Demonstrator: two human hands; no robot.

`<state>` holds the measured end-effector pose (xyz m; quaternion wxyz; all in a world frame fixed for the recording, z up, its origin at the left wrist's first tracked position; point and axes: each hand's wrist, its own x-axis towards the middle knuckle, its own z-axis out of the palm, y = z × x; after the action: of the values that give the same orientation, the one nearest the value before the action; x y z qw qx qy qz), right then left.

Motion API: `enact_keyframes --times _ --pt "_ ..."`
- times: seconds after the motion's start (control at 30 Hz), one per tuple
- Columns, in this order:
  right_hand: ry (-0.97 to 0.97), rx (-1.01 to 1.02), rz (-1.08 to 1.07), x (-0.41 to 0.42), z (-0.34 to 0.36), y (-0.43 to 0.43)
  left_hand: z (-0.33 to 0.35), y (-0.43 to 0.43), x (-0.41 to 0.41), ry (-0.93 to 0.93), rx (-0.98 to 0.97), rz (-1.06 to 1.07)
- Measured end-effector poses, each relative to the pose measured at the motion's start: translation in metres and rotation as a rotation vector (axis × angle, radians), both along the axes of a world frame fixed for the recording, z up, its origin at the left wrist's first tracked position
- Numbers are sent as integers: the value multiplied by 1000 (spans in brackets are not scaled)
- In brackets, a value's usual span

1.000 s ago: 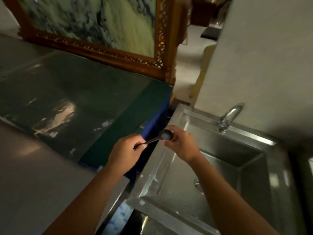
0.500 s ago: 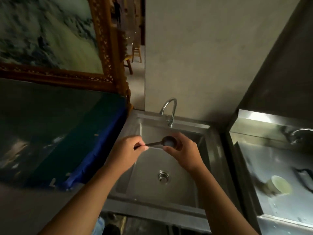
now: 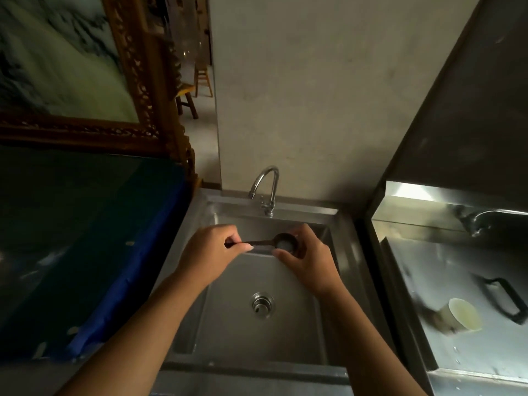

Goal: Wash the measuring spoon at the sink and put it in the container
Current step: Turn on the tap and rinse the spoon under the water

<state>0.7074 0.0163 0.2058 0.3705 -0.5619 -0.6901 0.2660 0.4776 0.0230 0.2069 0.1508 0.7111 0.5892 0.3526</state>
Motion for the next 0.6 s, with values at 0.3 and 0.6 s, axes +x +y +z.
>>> enact_keyframes --times 0.3,0.6 --pt "34 -83 -51 -33 -24 88 -13 93 -28 87 -35 -110" --pt "37 -157 -107 -59 -65 147 -47 159 -26 90 -126 -243"
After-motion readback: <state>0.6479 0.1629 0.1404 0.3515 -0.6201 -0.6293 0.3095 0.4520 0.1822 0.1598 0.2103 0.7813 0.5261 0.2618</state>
